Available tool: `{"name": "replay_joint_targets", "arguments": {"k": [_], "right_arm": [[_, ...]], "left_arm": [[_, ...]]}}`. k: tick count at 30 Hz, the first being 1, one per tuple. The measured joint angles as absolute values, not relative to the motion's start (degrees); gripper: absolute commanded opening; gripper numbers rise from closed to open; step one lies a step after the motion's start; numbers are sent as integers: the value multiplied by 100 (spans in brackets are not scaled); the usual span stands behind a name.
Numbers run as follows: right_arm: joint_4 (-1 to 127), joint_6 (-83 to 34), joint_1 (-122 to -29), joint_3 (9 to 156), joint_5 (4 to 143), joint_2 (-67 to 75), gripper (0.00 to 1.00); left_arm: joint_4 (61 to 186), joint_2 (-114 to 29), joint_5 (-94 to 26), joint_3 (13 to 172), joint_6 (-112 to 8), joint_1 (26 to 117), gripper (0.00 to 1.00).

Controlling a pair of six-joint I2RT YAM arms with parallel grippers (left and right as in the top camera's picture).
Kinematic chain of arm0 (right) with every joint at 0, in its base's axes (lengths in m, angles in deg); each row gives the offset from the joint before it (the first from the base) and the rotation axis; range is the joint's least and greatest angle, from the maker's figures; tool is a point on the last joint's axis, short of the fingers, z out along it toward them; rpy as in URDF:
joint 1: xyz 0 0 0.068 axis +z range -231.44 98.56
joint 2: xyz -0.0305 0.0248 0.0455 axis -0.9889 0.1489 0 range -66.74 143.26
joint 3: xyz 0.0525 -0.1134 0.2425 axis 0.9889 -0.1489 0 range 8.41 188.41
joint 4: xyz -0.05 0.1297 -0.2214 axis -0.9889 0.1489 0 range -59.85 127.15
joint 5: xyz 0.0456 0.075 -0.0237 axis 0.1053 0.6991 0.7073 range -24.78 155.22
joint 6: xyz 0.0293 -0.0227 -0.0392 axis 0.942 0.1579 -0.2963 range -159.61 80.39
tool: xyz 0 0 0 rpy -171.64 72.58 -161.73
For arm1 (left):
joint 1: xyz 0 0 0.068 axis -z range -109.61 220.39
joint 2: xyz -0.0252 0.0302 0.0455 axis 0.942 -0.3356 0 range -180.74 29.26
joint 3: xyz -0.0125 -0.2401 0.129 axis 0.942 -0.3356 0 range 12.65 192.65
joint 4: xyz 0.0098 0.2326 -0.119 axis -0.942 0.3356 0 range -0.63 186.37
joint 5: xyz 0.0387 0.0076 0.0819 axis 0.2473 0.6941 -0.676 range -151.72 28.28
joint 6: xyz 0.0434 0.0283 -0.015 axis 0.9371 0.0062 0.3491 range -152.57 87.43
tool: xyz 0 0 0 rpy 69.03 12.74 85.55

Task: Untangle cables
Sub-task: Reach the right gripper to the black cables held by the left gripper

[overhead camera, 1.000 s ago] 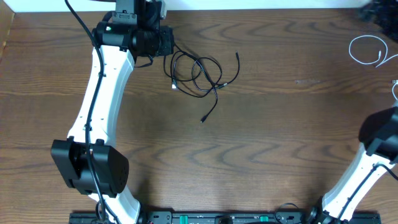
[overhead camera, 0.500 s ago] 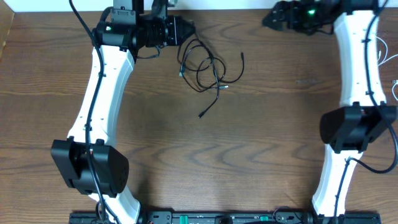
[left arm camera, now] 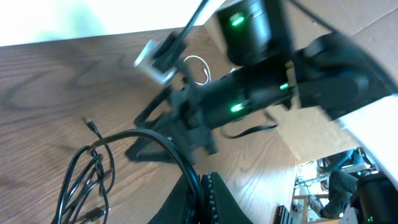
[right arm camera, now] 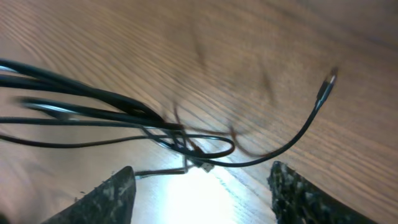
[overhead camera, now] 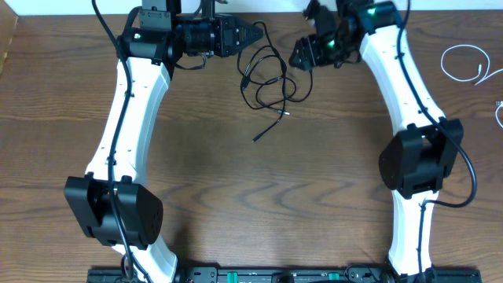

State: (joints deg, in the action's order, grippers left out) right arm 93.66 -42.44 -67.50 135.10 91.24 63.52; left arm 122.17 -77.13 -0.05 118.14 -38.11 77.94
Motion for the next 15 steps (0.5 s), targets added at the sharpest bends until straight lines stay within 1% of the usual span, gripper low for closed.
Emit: {"name": "replay_joint_targets", "arguments": {"k": [4,5,10,15], "right_arm": [[9132,-4668,-6742,12975,9120,6352,63],[9049,-4845,-6742,12824,9135,6352,59],[8461,-5425,-6726,12319,9172,6356,47],[7587,-5597,-6680,11831,9177,6354,45]], "left_arm": [[12212,-7713,23,11814,-3811,7794,7],[12217,-7713,36,11814,-3811,7794,8],[12214,-7713,76,11814,-3811,7794,8],[12214,-7713,76,11814,-3811,7794,7]]}}
